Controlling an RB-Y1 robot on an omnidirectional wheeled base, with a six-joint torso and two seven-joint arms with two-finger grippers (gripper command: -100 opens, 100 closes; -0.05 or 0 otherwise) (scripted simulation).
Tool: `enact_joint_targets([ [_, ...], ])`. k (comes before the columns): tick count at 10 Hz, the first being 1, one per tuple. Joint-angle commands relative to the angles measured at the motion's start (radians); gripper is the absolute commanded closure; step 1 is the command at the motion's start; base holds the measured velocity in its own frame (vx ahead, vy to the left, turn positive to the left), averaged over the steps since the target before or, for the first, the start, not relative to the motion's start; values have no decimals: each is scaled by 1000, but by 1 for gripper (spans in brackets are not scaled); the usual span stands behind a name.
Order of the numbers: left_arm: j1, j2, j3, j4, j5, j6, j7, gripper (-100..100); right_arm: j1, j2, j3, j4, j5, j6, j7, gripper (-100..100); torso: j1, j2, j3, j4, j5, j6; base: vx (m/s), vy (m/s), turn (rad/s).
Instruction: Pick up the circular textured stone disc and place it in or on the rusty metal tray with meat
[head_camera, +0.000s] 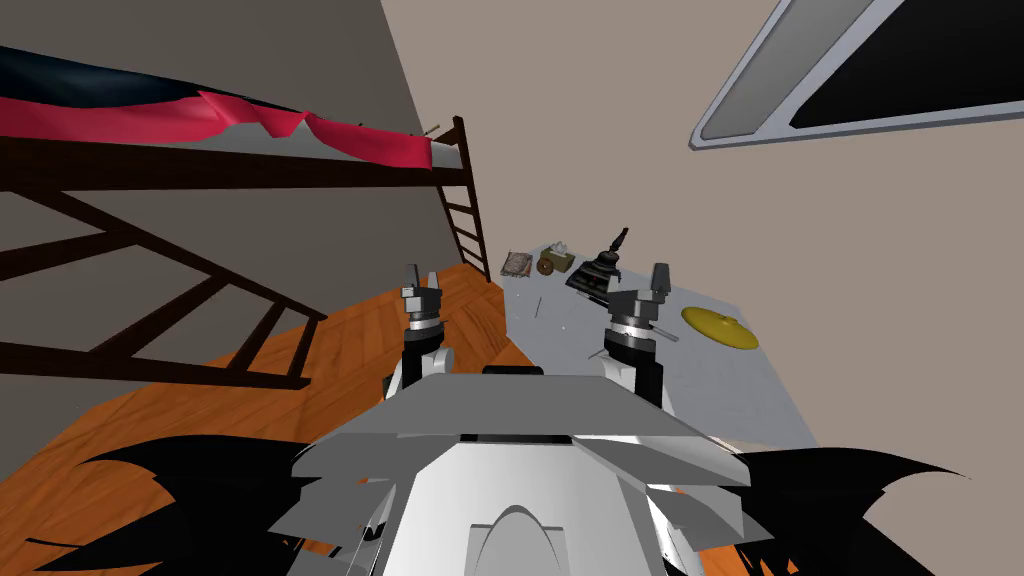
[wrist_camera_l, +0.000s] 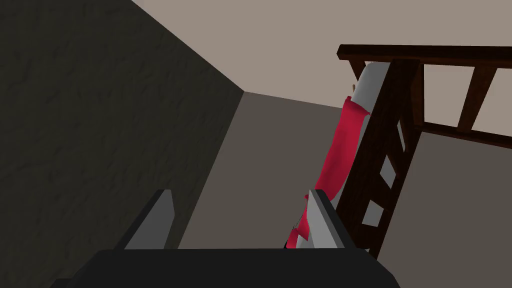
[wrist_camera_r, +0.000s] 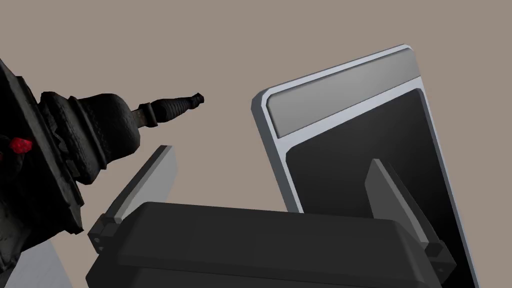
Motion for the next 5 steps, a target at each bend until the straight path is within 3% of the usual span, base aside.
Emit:
enact_joint_targets([
  [1, 0, 0, 0, 0, 0, 0, 0, 0, 5, -32, -9, -1, 2, 2, 11, -100, 0, 0, 0, 0, 0, 0, -3, 8, 80],
  [4, 0, 0, 0, 0, 0, 0, 0, 0, 28, -90, -45, -3, 15, 7, 50, -100, 1, 0, 0, 0, 0, 0, -6, 18, 135],
  [5, 0, 0, 0, 0, 0, 0, 0, 0, 54, -120, -84, 0, 33, 7, 83, -100, 1, 0, 0, 0, 0, 0, 5, 45, 373],
])
